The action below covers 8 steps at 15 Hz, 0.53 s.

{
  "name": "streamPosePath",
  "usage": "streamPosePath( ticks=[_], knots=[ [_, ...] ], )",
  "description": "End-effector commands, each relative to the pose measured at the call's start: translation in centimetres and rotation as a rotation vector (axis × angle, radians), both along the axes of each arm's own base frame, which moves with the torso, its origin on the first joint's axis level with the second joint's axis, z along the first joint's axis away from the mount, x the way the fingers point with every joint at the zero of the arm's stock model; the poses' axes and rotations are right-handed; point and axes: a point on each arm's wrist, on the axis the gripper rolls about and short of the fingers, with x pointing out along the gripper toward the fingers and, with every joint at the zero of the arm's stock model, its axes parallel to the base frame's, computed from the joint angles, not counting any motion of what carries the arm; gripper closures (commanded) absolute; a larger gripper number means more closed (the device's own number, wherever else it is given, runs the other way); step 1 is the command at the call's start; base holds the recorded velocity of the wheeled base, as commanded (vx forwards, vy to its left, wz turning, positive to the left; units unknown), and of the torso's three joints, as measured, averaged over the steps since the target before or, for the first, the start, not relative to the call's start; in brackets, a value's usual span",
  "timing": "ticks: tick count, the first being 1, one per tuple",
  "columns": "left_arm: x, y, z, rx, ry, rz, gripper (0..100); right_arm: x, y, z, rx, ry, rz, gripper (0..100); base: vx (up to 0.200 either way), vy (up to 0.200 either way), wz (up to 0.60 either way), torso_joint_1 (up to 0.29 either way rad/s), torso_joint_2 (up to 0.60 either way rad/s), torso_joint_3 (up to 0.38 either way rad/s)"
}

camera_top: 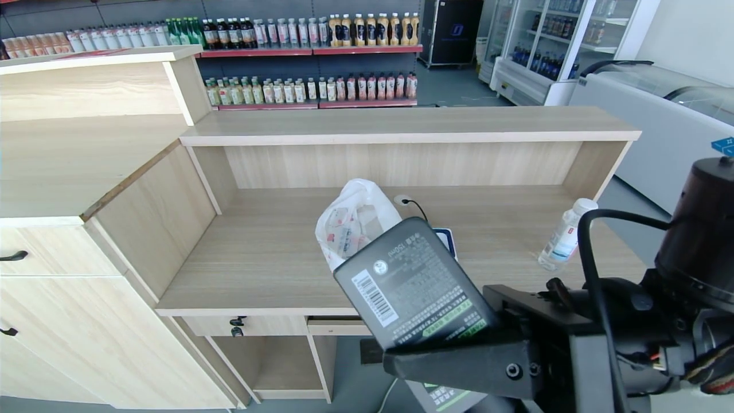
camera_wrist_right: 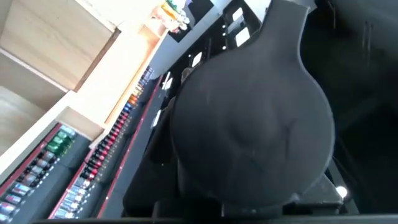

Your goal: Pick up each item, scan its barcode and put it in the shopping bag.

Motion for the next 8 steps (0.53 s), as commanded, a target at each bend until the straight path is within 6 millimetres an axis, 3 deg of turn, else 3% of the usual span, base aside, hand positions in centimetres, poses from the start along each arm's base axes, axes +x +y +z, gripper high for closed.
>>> streamPosePath(
  ticks=[1,6,8],
  knots=[
    [0.0,0.0,0.0,0.0,-0.001,0.001,0,-0.2,0.5,0.1,-0.001,0.005,0.018,100,0.0,0.0,0.0,0.0,0.0,0.0],
    [0.0,0.0,0.0,0.0,-0.001,0.001,0,-0.9,-0.1,0.1,-0.017,0.026,0.035,100,0.0,0.0,0.0,0.0,0.0,0.0],
    [0.0,0.0,0.0,0.0,-0.001,0.001,0,-1.4,0.2,-0.1,-0.036,0.112,0.09,100,0.0,0.0,0.0,0.0,0.0,0.0]
  ],
)
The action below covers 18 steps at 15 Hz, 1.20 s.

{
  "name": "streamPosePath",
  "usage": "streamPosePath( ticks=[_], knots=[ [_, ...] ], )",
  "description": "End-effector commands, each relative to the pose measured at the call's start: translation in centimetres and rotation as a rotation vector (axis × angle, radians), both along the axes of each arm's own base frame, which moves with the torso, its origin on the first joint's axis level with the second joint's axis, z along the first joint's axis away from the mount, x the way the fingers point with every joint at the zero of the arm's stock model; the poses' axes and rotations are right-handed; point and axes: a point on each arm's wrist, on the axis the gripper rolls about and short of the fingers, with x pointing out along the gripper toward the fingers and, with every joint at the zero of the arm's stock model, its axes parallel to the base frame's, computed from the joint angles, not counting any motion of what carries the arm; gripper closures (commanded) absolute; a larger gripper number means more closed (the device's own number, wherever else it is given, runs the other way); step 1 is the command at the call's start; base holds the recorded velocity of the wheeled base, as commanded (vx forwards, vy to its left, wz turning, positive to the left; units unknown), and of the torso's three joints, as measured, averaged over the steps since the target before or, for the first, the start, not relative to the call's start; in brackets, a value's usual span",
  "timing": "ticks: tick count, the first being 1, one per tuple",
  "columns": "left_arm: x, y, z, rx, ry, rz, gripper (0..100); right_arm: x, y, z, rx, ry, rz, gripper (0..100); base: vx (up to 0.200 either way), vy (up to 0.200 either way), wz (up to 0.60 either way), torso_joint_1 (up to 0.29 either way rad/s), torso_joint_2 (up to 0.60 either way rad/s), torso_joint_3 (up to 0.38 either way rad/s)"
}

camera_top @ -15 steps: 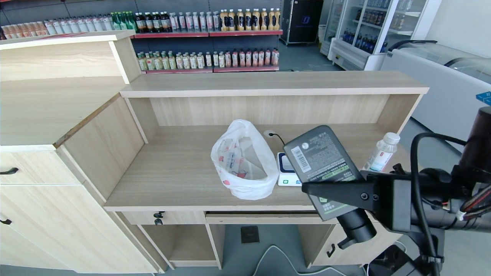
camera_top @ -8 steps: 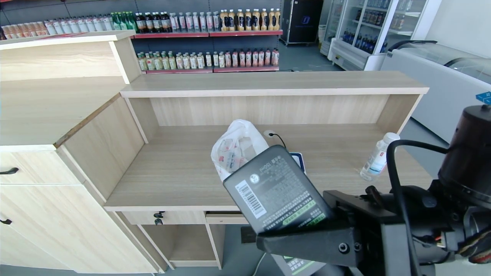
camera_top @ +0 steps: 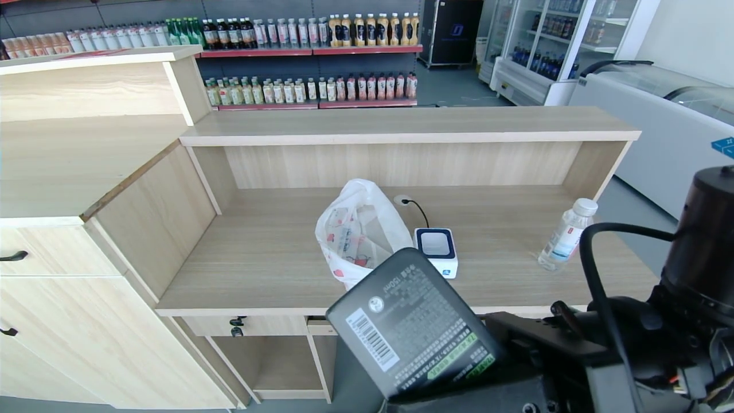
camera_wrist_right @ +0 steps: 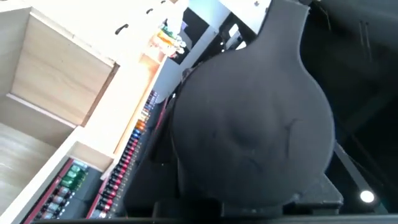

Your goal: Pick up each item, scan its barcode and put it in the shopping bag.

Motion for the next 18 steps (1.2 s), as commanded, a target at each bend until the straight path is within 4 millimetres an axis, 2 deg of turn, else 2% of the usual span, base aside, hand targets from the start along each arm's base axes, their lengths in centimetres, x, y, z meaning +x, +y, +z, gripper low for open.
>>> streamPosePath(
  ticks=[1,8,13,18],
  knots=[
    [0.0,0.0,0.0,0.0,0.0,0.0,0,-0.3,0.3,0.3,0.005,0.029,0.034,100,0.0,0.0,0.0,0.0,0.0,0.0],
    [0.0,0.0,0.0,0.0,-0.002,0.0,0,-0.6,0.5,0.9,0.025,0.033,0.09,100,0.0,0.0,0.0,0.0,0.0,0.0],
    [0.0,0.0,0.0,0.0,0.0,0.0,0,0.2,-2.1,1.9,0.056,0.014,0.027,100,0.0,0.0,0.0,0.0,0.0,0.0],
    [0.0,0.0,0.0,0.0,0.0,0.0,0,0.0,-4.7,2.1,0.047,0.017,-0.013,100,0.0,0.0,0.0,0.0,0.0,0.0]
  ],
)
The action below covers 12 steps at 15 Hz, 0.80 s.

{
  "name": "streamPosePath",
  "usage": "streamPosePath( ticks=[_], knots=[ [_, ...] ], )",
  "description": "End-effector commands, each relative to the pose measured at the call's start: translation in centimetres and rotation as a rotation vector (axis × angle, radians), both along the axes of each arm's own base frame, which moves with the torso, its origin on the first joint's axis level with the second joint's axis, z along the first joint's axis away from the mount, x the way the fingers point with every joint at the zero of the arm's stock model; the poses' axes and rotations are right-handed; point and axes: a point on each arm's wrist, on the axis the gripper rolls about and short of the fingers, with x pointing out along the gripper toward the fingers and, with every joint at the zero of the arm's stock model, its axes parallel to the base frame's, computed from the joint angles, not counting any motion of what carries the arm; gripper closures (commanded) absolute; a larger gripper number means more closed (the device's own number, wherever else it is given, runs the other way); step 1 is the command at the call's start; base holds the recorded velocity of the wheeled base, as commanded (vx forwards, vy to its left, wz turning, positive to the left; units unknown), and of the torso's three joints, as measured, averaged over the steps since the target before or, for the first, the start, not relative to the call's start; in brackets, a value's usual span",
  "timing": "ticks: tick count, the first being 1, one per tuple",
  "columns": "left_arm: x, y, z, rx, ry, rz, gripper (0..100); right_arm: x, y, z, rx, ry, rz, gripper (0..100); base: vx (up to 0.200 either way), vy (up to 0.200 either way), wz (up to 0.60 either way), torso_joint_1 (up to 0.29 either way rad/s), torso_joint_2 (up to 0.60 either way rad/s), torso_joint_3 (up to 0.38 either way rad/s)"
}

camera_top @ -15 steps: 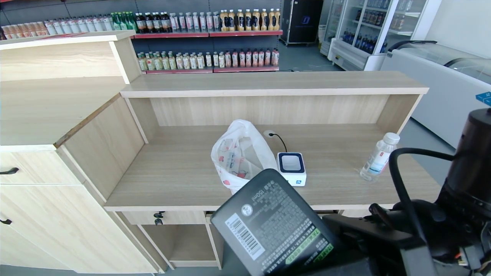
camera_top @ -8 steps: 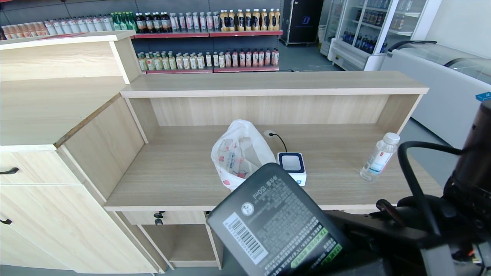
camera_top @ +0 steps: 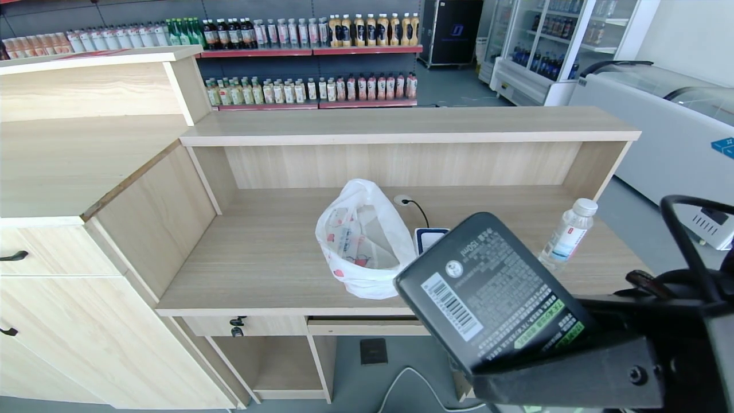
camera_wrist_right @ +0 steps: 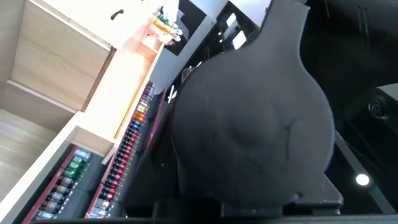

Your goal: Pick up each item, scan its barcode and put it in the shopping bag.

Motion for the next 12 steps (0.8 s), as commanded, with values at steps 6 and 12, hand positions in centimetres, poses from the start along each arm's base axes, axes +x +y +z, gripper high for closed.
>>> streamPosePath(
  ticks=[6,12],
  knots=[
    [0.0,0.0,0.0,0.0,0.0,0.001,0,-1.2,-2.1,-0.2,-0.047,-0.019,-0.014,100,0.0,0.0,0.0,0.0,0.0,0.0],
    [0.0,0.0,0.0,0.0,0.0,0.001,0,-1.4,-2.9,0.0,-0.044,-0.033,-0.041,100,0.0,0.0,0.0,0.0,0.0,0.0]
  ],
)
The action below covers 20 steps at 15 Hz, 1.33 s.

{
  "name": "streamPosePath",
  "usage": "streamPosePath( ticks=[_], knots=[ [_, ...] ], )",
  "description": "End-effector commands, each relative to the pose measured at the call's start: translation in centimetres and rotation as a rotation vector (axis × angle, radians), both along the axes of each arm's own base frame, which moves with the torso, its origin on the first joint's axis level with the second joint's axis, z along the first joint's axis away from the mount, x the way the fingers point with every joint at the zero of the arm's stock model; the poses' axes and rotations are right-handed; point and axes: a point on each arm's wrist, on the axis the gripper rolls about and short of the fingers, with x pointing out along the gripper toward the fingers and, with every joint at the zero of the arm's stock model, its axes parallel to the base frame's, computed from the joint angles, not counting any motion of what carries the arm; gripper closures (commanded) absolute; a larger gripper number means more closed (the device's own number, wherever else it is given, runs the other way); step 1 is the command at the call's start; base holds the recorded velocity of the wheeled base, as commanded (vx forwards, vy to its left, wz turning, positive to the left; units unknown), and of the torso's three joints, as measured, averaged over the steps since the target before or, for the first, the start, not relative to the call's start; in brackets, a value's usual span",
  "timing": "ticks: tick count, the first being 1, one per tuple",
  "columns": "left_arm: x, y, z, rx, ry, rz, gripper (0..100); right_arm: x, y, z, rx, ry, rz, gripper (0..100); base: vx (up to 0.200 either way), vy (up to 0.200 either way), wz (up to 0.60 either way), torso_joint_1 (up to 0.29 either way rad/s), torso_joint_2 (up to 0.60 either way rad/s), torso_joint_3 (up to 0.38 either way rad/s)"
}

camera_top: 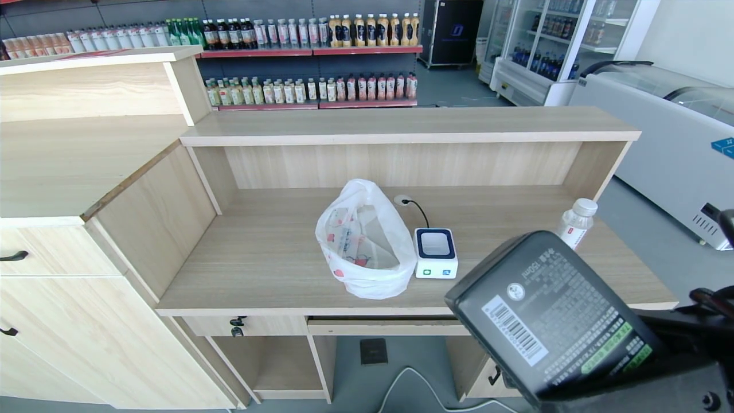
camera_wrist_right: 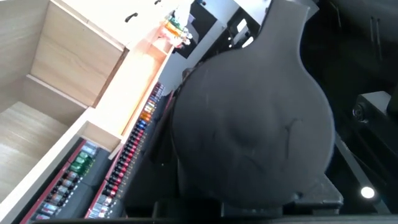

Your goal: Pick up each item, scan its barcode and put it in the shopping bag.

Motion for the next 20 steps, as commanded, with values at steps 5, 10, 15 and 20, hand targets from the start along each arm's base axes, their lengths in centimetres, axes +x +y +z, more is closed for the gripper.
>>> streamPosePath(
  ticks=[5,10,15,20],
  knots=[
    [0.0,0.0,0.0,0.0,0.0,0.001,0,-0.2,-0.2,0.2,0.009,-0.009,-0.002,100,0.0,0.0,0.0,0.0,0.0,0.0],
    [0.0,0.0,0.0,0.0,0.0,0.001,0,-0.5,-0.5,0.3,0.006,-0.004,-0.002,100,0.0,0.0,0.0,0.0,0.0,0.0],
    [0.0,0.0,0.0,0.0,0.0,0.001,0,4.7,-10.1,2.4,0.311,0.585,-0.867,100,0.0,0.0,0.0,0.0,0.0,0.0],
    [0.0,0.0,0.0,0.0,0.0,0.001,0,3.9,-17.0,1.8,0.899,0.942,-1.281,100,0.0,0.0,0.0,0.0,0.0,0.0]
  ],
)
